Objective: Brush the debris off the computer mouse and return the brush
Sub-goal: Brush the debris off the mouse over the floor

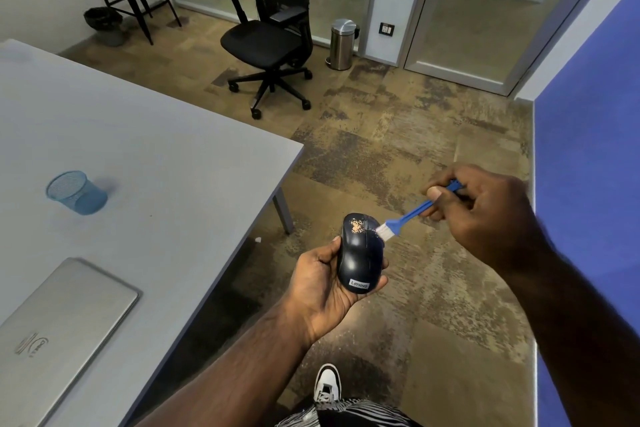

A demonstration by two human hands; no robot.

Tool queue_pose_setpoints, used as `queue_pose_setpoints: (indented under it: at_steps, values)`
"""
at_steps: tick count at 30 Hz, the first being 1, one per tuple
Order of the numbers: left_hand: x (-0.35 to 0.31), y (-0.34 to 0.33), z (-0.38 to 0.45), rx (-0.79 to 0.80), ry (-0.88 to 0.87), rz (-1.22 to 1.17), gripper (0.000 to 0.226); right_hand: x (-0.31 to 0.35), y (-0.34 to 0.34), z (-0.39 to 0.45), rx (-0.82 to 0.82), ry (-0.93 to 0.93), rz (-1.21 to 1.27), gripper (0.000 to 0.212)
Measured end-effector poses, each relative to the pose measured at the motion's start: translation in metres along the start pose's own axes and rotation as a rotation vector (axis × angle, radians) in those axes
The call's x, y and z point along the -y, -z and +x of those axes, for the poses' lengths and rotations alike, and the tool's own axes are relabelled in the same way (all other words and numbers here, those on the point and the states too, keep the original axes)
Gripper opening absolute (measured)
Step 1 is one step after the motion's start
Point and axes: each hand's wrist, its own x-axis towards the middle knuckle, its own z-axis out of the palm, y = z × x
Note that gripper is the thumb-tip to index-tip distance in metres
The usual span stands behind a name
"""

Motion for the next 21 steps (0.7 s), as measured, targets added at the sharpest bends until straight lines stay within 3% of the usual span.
queue_pose_setpoints:
  at_steps: [3, 11, 16, 18, 21]
  values:
    - [0.000, -0.001, -0.001, 0.015, 0.008, -0.009, 0.051, -0.003, -0.010, -0.005, 0.071, -0.015, 0.011, 0.014]
    - [0.000, 0.000, -0.003, 0.050, 0.036, -0.012, 0.052, -0.029, -0.028, 0.001, -0.141, -0.161, -0.063, 0.011]
    - [-0.003, 0.001, -0.002, 0.043, 0.031, -0.031, 0.052, -0.020, -0.023, -0.006, -0.084, -0.228, 0.278, 0.023]
    - [-0.004, 0.001, -0.001, 0.034, 0.032, -0.024, 0.052, -0.019, -0.028, -0.009, -0.047, -0.240, 0.241, 0.021]
    - [-0.003, 0.000, 0.000, 0.033, 0.038, -0.004, 0.052, -0.023, -0.035, -0.008, -0.140, -0.275, 0.111, 0.015]
